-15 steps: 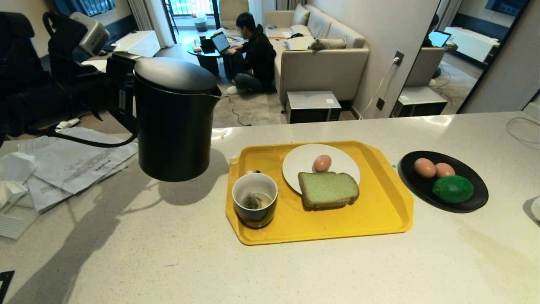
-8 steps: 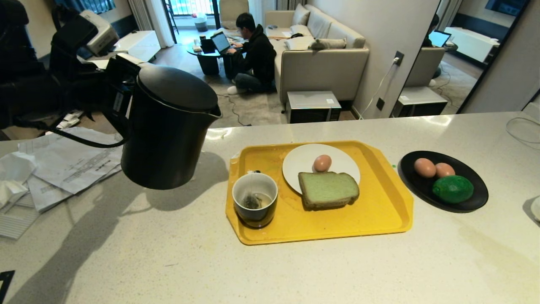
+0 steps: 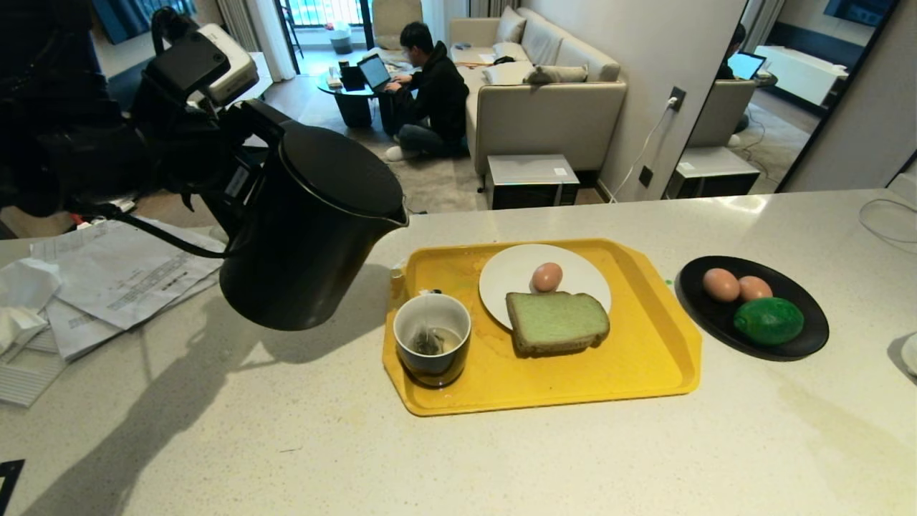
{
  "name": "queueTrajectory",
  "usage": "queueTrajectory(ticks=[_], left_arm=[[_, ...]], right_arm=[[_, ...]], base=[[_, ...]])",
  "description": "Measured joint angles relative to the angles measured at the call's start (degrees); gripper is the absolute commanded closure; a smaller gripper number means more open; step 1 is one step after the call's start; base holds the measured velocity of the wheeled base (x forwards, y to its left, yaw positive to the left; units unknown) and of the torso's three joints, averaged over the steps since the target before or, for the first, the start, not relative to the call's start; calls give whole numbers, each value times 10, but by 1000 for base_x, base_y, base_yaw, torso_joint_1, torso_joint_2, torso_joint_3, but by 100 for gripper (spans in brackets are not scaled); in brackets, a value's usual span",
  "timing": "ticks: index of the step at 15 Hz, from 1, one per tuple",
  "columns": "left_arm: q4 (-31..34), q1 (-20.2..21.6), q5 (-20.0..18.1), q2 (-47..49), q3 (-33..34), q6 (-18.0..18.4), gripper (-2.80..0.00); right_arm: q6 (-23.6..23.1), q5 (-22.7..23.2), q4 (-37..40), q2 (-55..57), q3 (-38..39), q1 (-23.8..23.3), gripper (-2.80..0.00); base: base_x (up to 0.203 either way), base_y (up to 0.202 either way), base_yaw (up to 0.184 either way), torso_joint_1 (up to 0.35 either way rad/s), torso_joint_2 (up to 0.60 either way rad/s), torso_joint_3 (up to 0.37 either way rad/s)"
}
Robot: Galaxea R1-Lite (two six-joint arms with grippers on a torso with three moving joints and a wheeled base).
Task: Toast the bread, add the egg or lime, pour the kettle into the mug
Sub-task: Pour water into a cup
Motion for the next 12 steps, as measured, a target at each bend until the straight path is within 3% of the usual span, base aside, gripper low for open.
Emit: queueTrajectory(ticks=[8, 12], left_arm=[[111, -30, 42, -10, -45, 95, 0], [124, -48, 60, -15, -49, 102, 0]], right_arm=[[0, 0, 0, 0, 0, 0, 0], [0, 0, 0, 0, 0, 0, 0]], base=[[0, 0, 0, 0, 0, 0], [0, 0, 0, 0, 0, 0]])
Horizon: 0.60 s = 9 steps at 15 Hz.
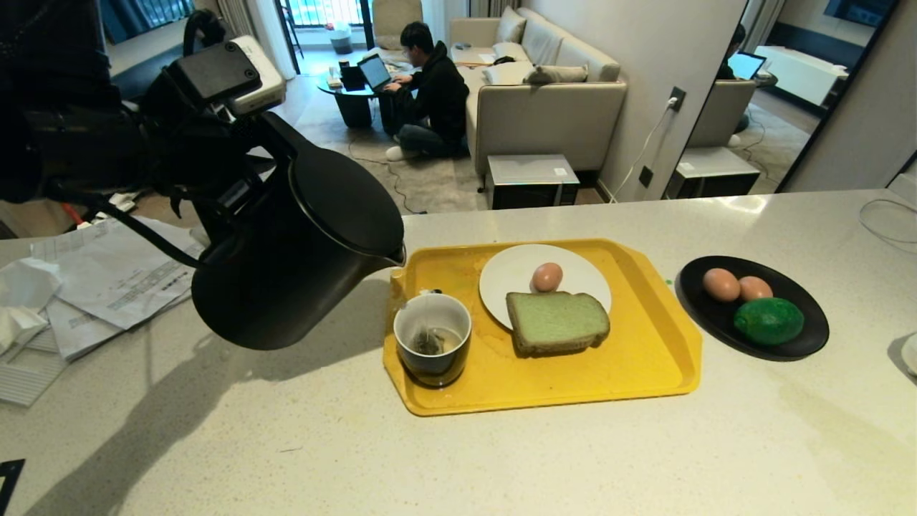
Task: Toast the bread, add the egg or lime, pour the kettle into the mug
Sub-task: Pour water into a cup
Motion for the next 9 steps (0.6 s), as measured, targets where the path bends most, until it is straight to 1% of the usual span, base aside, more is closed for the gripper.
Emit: queueTrajectory(ticks=[3, 5, 8, 9], left_arm=[[2, -24, 35, -1, -1, 14, 0], [20, -37, 58, 0, -8, 27, 0], [59, -49, 82, 2, -28, 50, 0], [63, -52, 88, 2, -31, 55, 0]], right_arm=[[0, 0, 0, 0, 0, 0, 0], [0, 0, 0, 0, 0, 0, 0], [0, 0, 0, 0, 0, 0, 0], [-1, 0, 0, 0, 0, 0, 0]], base=[[0, 0, 0, 0, 0, 0], [0, 0, 0, 0, 0, 0], [0, 0, 0, 0, 0, 0], [0, 0, 0, 0, 0, 0]])
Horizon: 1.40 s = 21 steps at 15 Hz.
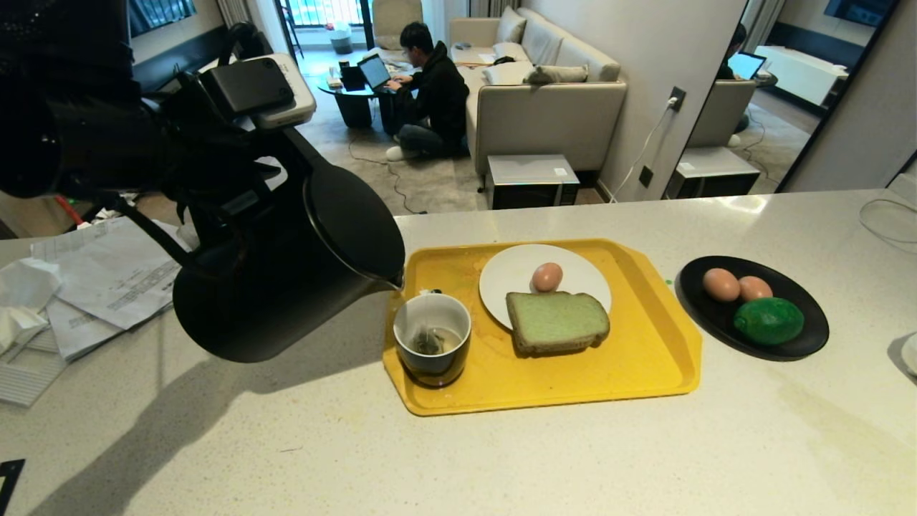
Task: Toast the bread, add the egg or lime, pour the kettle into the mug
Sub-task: Pour water into a cup
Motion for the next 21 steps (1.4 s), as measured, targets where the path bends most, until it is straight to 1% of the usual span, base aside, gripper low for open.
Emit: queueTrajectory(ticks=[4, 10, 13, 15, 21], left_arm=[[1, -13, 26, 5, -7, 18, 0], [8, -32, 62, 23, -39, 41, 0], [49, -42, 78, 28, -63, 46, 0], [74, -55, 100, 32, -78, 48, 0], [86, -73, 129, 42, -91, 59, 0]], right_arm=[[0, 0, 0, 0, 0, 0, 0], [1, 0, 0, 0, 0, 0, 0], [1, 0, 0, 0, 0, 0, 0], [1, 0, 0, 0, 0, 0, 0], [1, 0, 0, 0, 0, 0, 0]], base=[[0, 0, 0, 0, 0, 0], [0, 0, 0, 0, 0, 0], [0, 0, 0, 0, 0, 0], [0, 0, 0, 0, 0, 0], [0, 0, 0, 0, 0, 0]])
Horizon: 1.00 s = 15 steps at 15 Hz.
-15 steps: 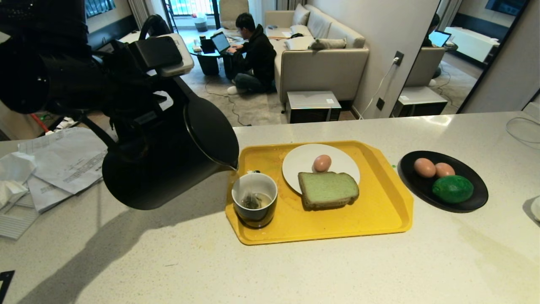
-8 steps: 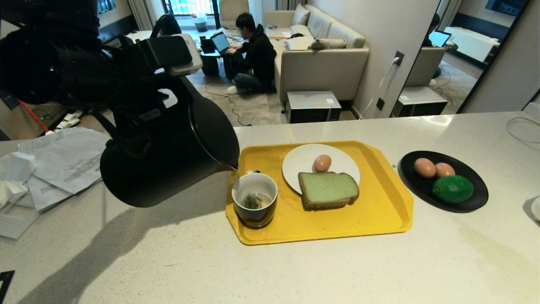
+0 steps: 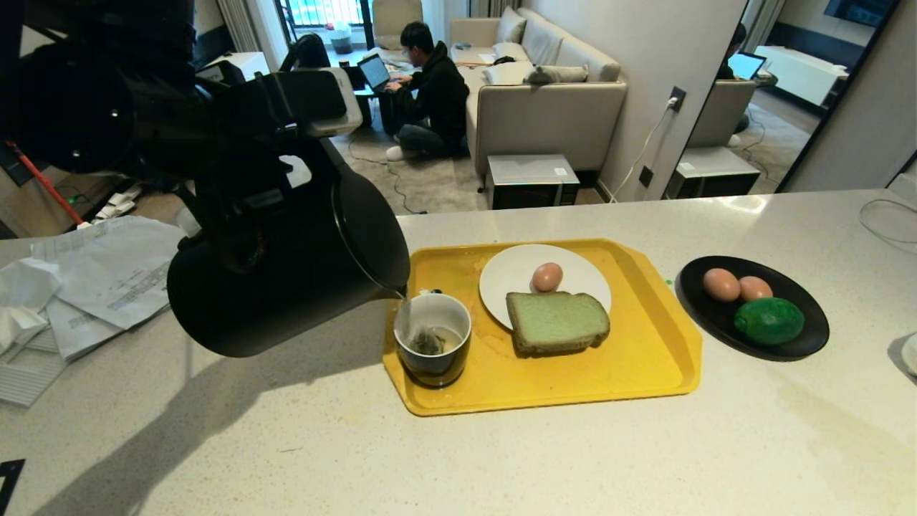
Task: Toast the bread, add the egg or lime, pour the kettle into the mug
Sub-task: Pour water into a cup
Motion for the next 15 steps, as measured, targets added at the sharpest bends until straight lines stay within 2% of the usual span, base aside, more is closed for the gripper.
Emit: queueTrajectory(ticks=[4, 15], left_arm=[[8, -10, 18, 8, -17, 14, 0], [7, -16, 18, 23, -30, 13, 0]], right_arm=[[0, 0, 0, 0, 0, 0, 0], [0, 0, 0, 0, 0, 0, 0]], base=[[0, 0, 0, 0, 0, 0], [0, 0, 0, 0, 0, 0]])
